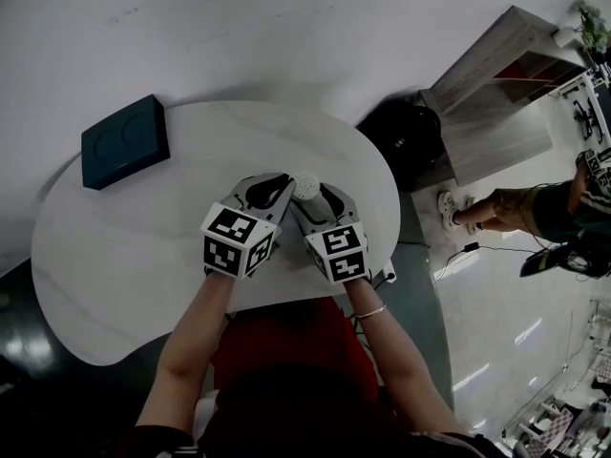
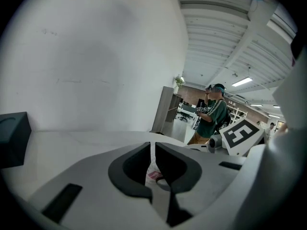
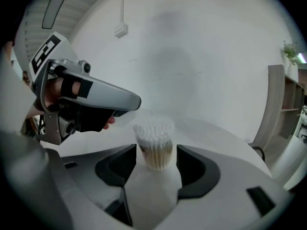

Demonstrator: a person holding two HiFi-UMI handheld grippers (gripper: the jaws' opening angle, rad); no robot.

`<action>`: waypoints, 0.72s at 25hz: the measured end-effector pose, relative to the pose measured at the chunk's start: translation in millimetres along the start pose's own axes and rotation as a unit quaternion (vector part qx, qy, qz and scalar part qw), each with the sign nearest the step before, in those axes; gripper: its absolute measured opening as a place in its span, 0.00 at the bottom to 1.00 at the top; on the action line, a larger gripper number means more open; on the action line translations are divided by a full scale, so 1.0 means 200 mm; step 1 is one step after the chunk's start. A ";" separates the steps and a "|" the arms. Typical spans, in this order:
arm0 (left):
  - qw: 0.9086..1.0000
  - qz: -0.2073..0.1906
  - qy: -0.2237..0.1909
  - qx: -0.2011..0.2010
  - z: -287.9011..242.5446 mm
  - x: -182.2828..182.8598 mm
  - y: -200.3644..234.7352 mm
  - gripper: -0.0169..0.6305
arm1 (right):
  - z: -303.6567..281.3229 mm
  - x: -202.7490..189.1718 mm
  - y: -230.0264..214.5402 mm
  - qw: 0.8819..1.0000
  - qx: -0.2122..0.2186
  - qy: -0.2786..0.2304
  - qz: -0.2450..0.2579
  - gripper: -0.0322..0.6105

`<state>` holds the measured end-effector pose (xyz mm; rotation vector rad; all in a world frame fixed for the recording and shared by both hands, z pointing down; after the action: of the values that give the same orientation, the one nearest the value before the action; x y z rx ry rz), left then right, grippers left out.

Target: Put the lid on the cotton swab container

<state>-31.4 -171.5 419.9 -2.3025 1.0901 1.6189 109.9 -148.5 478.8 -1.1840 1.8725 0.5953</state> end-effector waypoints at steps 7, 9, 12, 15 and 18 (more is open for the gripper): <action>1.000 0.004 -0.011 0.004 0.07 -0.02 0.01 0.07 | 0.14 -0.02 0.01 0.999 -0.028 -0.003 -0.039 0.45; 1.000 0.000 -0.013 0.004 0.09 -0.03 0.00 0.07 | 0.18 -0.02 0.02 0.998 -0.034 -0.008 -0.046 0.45; 1.000 -0.008 -0.012 0.000 0.12 -0.04 -0.01 0.07 | 0.23 -0.02 0.05 0.998 -0.040 -0.014 -0.051 0.45; 1.000 -0.019 -0.009 -0.006 0.15 -0.05 -0.04 0.07 | 0.28 0.00 0.09 0.997 -0.046 -0.024 -0.059 0.45; 0.999 -0.033 -0.007 -0.011 0.18 -0.06 -0.06 0.06 | 0.32 0.02 0.13 0.996 -0.054 -0.033 -0.069 0.45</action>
<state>-54.2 -139.0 411.7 -2.3119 0.9879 1.6295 111.5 -90.8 439.5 -1.3363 1.7059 0.6577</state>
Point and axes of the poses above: the fingertips, and each gripper's own axes: z backward along the fingers, y to its left, x out of its top, the point moved 10 cm from there along z, backward along the fingers, and after that the axes turned 9 degrees about -x, right-handed, at the moved point
